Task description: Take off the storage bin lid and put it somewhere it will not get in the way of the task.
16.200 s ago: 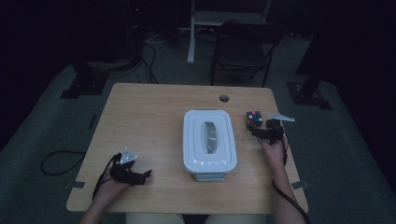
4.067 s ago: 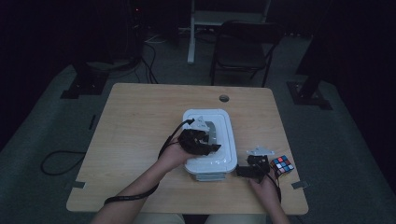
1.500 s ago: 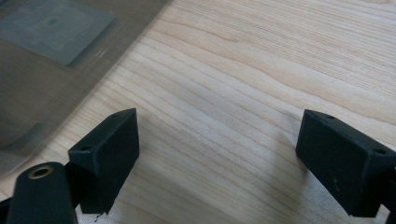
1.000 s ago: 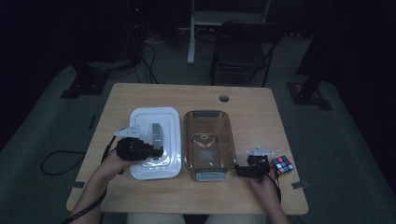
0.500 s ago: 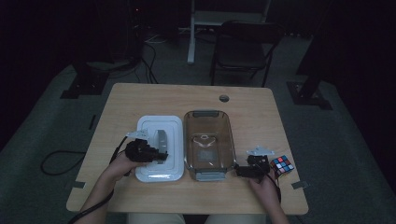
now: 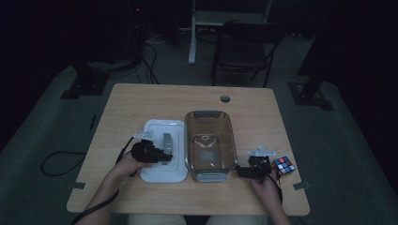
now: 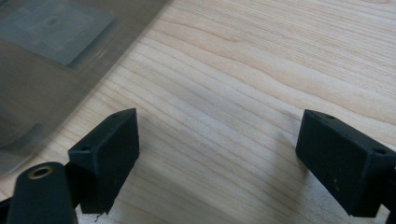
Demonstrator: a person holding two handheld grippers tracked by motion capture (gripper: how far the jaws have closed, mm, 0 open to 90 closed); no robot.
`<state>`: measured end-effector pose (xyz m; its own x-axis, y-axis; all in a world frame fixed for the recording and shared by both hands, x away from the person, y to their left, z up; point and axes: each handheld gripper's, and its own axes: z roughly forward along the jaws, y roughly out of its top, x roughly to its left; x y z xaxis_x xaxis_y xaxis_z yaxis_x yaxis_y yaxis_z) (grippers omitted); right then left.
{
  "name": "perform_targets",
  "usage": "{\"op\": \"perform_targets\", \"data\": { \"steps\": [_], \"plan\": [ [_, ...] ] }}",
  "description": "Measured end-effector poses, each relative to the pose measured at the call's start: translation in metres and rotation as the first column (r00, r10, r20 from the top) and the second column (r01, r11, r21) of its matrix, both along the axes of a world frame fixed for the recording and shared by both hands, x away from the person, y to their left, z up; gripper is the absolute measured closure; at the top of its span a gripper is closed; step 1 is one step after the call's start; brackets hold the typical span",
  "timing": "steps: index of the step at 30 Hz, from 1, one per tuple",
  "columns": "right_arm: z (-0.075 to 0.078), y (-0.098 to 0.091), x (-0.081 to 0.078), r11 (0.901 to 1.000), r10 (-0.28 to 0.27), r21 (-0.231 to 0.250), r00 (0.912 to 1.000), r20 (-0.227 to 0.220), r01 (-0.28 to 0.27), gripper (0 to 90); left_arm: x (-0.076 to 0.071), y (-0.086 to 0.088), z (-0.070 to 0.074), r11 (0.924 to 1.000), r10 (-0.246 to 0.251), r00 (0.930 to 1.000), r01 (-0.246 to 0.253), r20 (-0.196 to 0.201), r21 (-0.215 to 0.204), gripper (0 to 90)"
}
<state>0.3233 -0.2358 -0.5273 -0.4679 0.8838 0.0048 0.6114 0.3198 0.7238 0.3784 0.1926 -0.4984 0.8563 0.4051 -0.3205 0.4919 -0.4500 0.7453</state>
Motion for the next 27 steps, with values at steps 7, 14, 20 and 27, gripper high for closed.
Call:
{"op": "perform_targets", "data": {
  "steps": [7,14,20,27],
  "plan": [
    [0.0,0.0,0.0,1.0,0.0,0.0,1.0,0.0,0.0,13.2,0.004,-0.002,-0.01,0.9991,0.037,0.9993,-0.037,-0.003,0.022,68.8],
    [0.0,0.0,0.0,1.0,0.0,0.0,1.0,0.0,0.0,13.2,0.003,-0.002,-0.016,0.9957,0.088,0.9961,-0.088,-0.006,0.027,63.4],
    [0.0,0.0,0.0,1.0,0.0,0.0,1.0,0.0,0.0,13.2,0.002,-0.004,-0.01,0.987,0.145,0.9886,-0.141,-0.042,0.076,45.3],
    [0.0,0.0,0.0,1.0,0.0,0.0,1.0,-0.001,0.0,13.2,-0.002,0.0,0.0,0.9719,0.233,0.9721,-0.232,-0.029,0.041,26.3]
  ]
}}
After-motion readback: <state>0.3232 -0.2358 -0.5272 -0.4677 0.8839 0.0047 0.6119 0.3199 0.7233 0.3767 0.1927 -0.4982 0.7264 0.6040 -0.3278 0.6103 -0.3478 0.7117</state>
